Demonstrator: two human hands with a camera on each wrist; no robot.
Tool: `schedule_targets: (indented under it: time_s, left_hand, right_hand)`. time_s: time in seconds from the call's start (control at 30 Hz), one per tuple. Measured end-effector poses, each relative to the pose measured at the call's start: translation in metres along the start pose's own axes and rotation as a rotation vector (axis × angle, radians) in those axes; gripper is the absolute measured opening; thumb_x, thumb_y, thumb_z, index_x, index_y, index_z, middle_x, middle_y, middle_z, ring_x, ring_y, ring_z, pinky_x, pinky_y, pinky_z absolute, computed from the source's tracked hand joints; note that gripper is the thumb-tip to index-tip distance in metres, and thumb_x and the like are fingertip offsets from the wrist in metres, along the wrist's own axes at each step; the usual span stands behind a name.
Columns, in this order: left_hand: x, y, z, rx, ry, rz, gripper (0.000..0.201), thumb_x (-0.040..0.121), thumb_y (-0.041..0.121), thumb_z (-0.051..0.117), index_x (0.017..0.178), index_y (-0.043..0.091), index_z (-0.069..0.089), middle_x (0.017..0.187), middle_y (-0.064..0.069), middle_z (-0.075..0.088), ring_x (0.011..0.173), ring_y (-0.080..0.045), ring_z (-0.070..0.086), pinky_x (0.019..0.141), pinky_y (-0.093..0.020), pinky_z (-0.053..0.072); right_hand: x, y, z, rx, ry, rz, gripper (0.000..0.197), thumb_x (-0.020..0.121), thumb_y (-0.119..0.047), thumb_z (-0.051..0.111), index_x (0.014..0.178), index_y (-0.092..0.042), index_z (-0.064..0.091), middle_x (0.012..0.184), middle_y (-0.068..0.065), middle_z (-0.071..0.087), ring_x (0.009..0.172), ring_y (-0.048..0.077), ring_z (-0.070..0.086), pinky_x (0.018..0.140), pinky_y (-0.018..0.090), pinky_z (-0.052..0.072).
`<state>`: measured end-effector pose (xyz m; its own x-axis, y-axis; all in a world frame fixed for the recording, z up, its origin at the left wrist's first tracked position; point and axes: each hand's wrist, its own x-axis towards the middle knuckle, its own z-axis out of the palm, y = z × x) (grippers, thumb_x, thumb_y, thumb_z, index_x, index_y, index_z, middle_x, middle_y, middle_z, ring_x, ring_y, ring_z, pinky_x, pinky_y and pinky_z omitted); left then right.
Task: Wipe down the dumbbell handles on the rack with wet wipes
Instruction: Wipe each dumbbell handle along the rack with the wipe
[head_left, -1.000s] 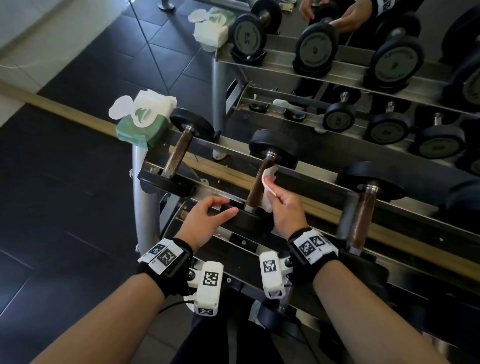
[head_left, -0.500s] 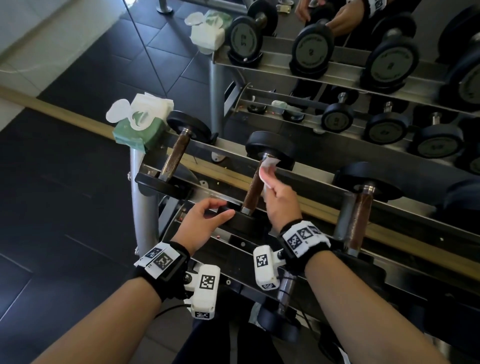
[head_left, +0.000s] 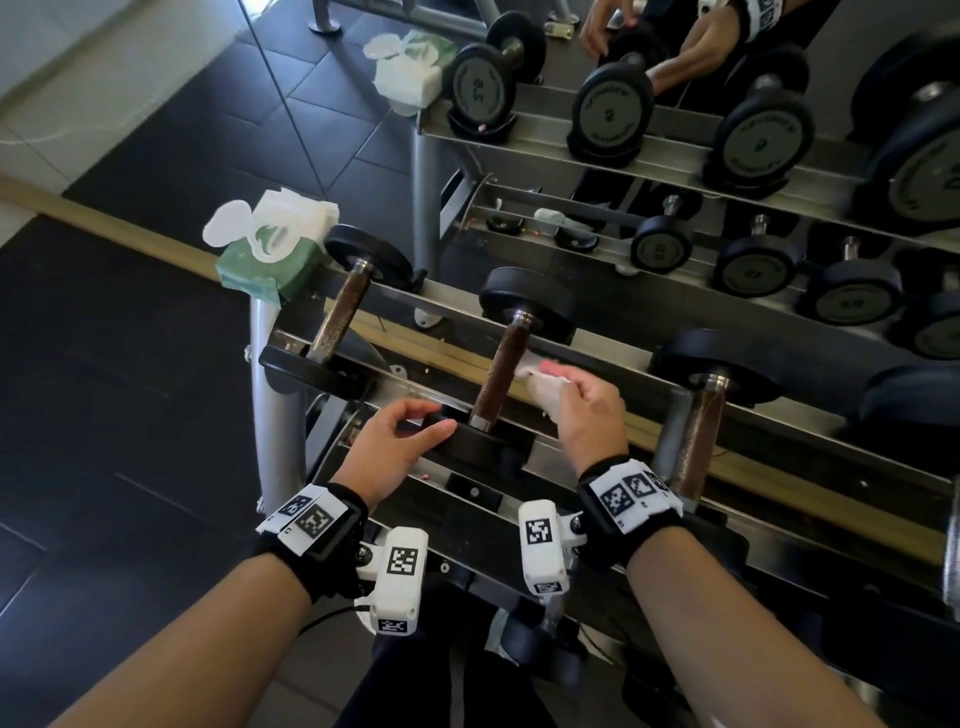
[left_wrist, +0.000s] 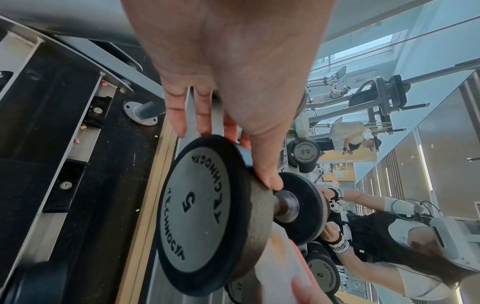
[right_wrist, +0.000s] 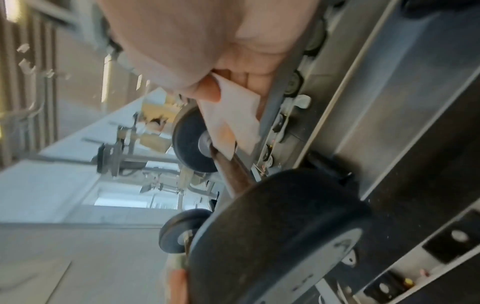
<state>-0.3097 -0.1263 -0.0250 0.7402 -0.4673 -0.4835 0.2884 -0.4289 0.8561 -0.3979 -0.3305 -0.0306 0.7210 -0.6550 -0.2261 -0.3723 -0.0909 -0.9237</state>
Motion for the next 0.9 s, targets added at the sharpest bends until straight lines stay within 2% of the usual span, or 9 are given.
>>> schedule_targets:
  time_s: [0.1,0.2,0.37,0.47,0.53,0.63,0.73,0.83,0.9]
  left_hand:
    - [0.000,0.000,0.001,-0.001,0.011,0.002,0.028,0.087,0.027,0.070,0.113,0.023,0.062,0.115,-0.004,0.065,0.101,-0.018,0.066,0.091,-0.038,0.054]
    - [0.001,-0.002,0.001,0.011,0.013,0.005,0.030,0.087,0.028,0.070,0.115,0.023,0.062,0.114,-0.003,0.065,0.100,-0.016,0.065,0.087,-0.032,0.053]
    - [0.002,-0.005,0.001,0.019,0.023,0.018,0.029,0.088,0.029,0.069,0.115,0.024,0.061,0.114,-0.001,0.064,0.101,-0.016,0.063,0.086,-0.031,0.052]
    - [0.002,-0.005,0.002,0.023,0.024,0.016,0.029,0.088,0.030,0.069,0.115,0.025,0.061,0.115,-0.002,0.063,0.103,-0.019,0.063,0.091,-0.038,0.053]
    - [0.002,-0.005,0.002,0.012,0.020,0.010,0.027,0.088,0.028,0.069,0.114,0.026,0.061,0.115,-0.003,0.064,0.102,-0.018,0.064,0.088,-0.037,0.054]
    - [0.003,-0.006,0.001,-0.005,0.010,0.018,0.027,0.087,0.030,0.070,0.112,0.029,0.062,0.112,0.000,0.065,0.093,-0.007,0.067,0.079,-0.026,0.054]
    - [0.003,-0.007,0.000,0.006,0.012,0.017,0.029,0.086,0.033,0.070,0.113,0.030,0.061,0.111,0.003,0.065,0.094,-0.007,0.067,0.084,-0.029,0.054]
    - [0.002,-0.007,0.002,-0.004,0.020,0.011,0.029,0.086,0.032,0.070,0.114,0.029,0.061,0.113,0.001,0.065,0.097,-0.010,0.066,0.086,-0.029,0.054]
    - [0.001,-0.007,0.002,-0.005,0.022,0.011,0.031,0.086,0.032,0.070,0.115,0.028,0.061,0.115,0.001,0.064,0.098,-0.012,0.066,0.090,-0.034,0.055]
  right_hand:
    - [0.002,0.003,0.017,-0.041,-0.150,0.005,0.038,0.104,-0.020,0.041,0.138,-0.027,0.054,0.117,-0.021,0.057,0.106,-0.003,0.057,0.088,0.002,0.038]
    - [-0.009,0.014,0.034,-0.051,-0.222,0.105,0.041,0.104,-0.037,0.037,0.143,-0.049,0.039,0.095,-0.017,0.062,0.074,-0.003,0.061,0.068,0.015,0.044]
    - [-0.034,0.028,0.029,-0.126,-0.245,0.025,0.039,0.100,-0.022,0.040,0.124,-0.043,0.062,0.057,-0.019,0.062,0.050,-0.001,0.055,0.047,0.009,0.040]
    - [-0.026,0.016,0.018,-0.253,-0.334,-0.030,0.035,0.098,-0.022,0.042,0.113,-0.033,0.072,0.074,-0.006,0.072,0.066,0.012,0.064,0.064,0.026,0.054]
    - [-0.018,0.004,0.008,-0.257,-0.392,-0.051,0.032,0.098,-0.027,0.044,0.106,-0.024,0.075,0.086,0.000,0.074,0.082,0.014,0.068,0.078,0.027,0.055]
    - [-0.002,-0.009,-0.004,-0.176,-0.132,-0.026,0.032,0.098,-0.017,0.043,0.113,-0.016,0.071,0.106,0.005,0.070,0.090,0.009,0.063,0.085,0.020,0.050]
    - [0.008,-0.014,-0.005,-0.152,0.124,-0.049,0.041,0.099,-0.012,0.037,0.126,-0.022,0.065,0.123,0.003,0.065,0.100,0.003,0.053,0.092,0.014,0.038]
    - [0.010,-0.014,0.007,-0.169,-0.003,-0.069,0.043,0.102,-0.015,0.035,0.136,-0.030,0.057,0.117,-0.009,0.059,0.089,-0.008,0.051,0.080,-0.004,0.033]
    - [0.006,-0.010,0.018,-0.212,-0.183,-0.041,0.044,0.105,-0.017,0.033,0.142,-0.034,0.050,0.117,-0.005,0.060,0.091,-0.001,0.055,0.085,0.006,0.043]
